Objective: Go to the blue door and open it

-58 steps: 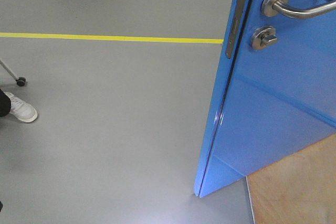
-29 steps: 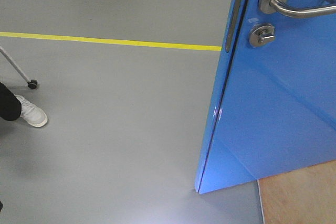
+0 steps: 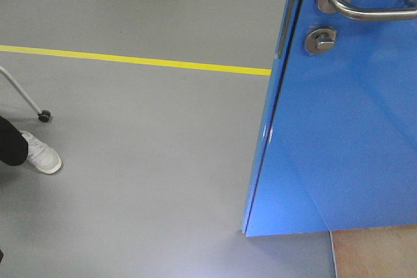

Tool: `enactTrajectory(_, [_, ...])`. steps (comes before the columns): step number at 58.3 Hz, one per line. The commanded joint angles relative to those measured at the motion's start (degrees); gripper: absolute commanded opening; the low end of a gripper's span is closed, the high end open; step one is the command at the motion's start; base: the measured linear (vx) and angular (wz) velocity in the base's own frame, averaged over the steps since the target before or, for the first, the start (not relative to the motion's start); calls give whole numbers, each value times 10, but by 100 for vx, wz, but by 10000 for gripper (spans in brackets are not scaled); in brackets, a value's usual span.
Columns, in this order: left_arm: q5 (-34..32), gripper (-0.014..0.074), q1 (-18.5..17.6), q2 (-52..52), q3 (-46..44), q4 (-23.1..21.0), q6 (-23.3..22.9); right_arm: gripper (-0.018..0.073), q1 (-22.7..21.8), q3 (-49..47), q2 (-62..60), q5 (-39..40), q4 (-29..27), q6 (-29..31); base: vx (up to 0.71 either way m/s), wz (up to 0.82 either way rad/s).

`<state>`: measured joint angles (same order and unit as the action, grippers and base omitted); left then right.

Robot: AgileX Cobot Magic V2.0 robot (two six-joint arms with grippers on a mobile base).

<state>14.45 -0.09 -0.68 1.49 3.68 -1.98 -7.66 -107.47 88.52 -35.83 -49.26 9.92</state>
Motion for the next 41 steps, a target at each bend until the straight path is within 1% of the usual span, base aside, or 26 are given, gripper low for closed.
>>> enactTrajectory(1, [-48, 73, -4, -7, -15, -4, -2, 12, 1, -14, -13, 41, -16, 7, 26, 0])
enactTrajectory(41, [-48, 73, -4, -7, -15, -4, -2, 12, 1, -14, -13, 41, -16, 7, 28, -6])
